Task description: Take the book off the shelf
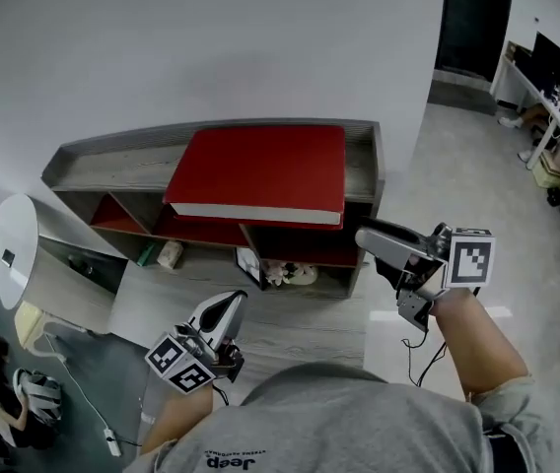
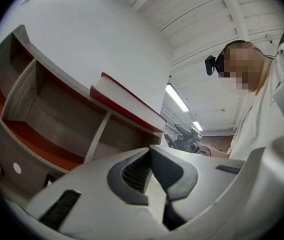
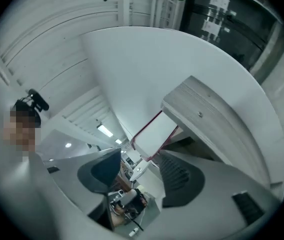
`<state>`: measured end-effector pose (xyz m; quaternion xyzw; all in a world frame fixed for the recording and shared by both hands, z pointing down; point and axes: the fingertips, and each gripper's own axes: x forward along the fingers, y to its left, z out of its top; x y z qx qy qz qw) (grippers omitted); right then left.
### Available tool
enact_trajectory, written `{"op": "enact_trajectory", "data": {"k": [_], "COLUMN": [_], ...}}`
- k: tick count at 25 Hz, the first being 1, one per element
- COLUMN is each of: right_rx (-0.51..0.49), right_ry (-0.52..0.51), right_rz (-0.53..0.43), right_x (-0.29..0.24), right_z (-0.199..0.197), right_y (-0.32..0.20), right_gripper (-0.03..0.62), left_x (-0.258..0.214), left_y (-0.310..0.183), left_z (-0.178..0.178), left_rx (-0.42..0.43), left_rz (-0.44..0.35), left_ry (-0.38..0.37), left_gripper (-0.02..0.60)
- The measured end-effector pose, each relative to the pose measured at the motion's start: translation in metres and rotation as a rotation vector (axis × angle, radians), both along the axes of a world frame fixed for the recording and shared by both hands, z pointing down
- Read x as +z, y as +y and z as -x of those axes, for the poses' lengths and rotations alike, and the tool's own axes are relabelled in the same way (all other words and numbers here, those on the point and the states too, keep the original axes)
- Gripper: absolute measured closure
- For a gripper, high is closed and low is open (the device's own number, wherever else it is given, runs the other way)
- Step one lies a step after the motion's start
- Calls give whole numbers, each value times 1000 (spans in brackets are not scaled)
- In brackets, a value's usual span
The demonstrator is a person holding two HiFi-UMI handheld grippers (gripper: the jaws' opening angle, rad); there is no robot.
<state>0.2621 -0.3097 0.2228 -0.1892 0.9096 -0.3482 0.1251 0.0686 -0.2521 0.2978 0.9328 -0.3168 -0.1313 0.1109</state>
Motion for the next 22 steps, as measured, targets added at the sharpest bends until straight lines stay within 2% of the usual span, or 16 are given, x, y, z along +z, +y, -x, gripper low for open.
{"op": "enact_trajectory", "data": {"k": [5, 9, 13, 22], "right_rx": [21, 68, 93, 100], "right_ry": [-133, -164, -191, -161], "right_rz": [184, 237, 263, 332], "right_x": [-10, -12, -13, -3], "right_z": [20, 35, 35, 43], "right_y": [-13, -29, -33, -45], "right_gripper": [182, 171, 171, 171], "left_x": [5, 8, 10, 17], "left_y": [-1, -8, -4, -9], "left_z": [28, 47, 48, 51], "left_rx": [26, 25, 25, 12], "left_rz": [8, 17, 9, 22], "left_ry": [13, 31, 34, 48], "left_gripper": [551, 551, 551, 551]}}
